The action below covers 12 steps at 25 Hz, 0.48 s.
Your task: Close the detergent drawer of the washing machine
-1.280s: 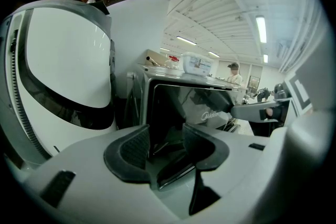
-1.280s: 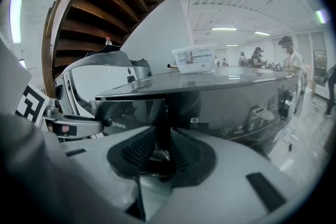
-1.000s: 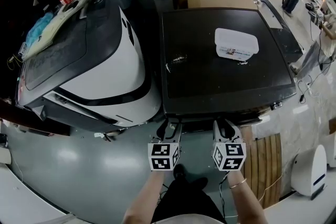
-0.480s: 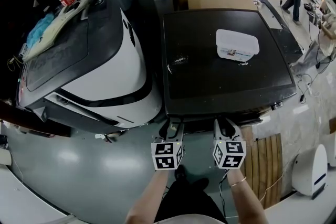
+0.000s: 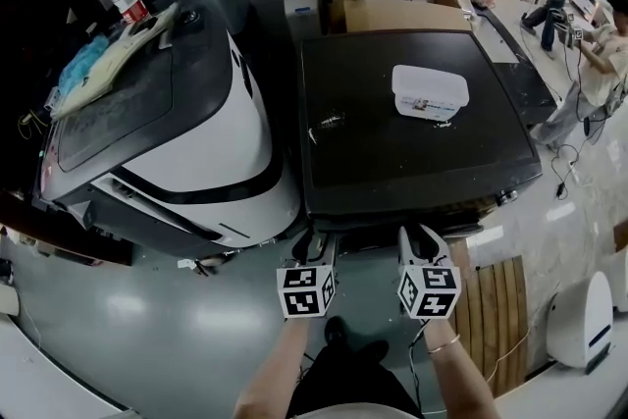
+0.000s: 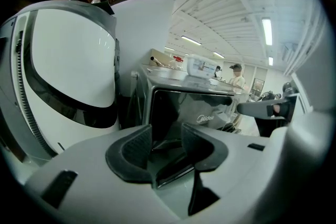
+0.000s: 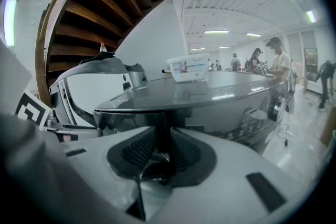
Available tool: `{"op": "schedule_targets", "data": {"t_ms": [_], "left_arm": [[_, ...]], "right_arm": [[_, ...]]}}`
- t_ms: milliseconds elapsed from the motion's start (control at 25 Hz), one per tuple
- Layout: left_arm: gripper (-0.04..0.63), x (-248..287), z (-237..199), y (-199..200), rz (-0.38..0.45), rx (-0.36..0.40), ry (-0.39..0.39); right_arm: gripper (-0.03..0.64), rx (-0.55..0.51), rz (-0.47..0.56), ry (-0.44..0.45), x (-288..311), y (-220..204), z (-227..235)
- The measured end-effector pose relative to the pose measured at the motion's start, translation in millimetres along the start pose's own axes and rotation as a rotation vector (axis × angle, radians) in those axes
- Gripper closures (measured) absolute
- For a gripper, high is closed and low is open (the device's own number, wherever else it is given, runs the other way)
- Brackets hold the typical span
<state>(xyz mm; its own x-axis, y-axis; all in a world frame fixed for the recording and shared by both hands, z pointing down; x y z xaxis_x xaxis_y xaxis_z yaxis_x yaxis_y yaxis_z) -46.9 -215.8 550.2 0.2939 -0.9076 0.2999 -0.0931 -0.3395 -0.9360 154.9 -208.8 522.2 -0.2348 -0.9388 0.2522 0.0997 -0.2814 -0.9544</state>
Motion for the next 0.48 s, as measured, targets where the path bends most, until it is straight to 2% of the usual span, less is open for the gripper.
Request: {"op": "schedule_targets", "data": {"t_ms": [240,480], "left_arm": [[0.443,-20,9,8,0.028,0.009,-0.002],[0.486,-44,17,16,0.060,0.022,-0.003]], "right_arm": [[0.522,0.000,0.029,0.037,-22,10,-10],[0.522,0.009,0.046,0.066,-48,13,-17]]}}
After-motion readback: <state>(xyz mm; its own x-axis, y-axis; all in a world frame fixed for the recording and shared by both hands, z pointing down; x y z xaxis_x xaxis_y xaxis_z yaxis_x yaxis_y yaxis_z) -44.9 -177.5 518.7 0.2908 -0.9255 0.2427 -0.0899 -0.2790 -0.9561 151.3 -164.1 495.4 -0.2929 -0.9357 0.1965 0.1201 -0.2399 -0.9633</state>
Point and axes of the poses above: the fingertips, and each gripper's own axes: x forward along the fingers, z to its right, y out of its top, the point moved 3 cm from there along -x, backward along the fingers, and after that the axes turned 13 degrees about z, right-handed, at the moved point
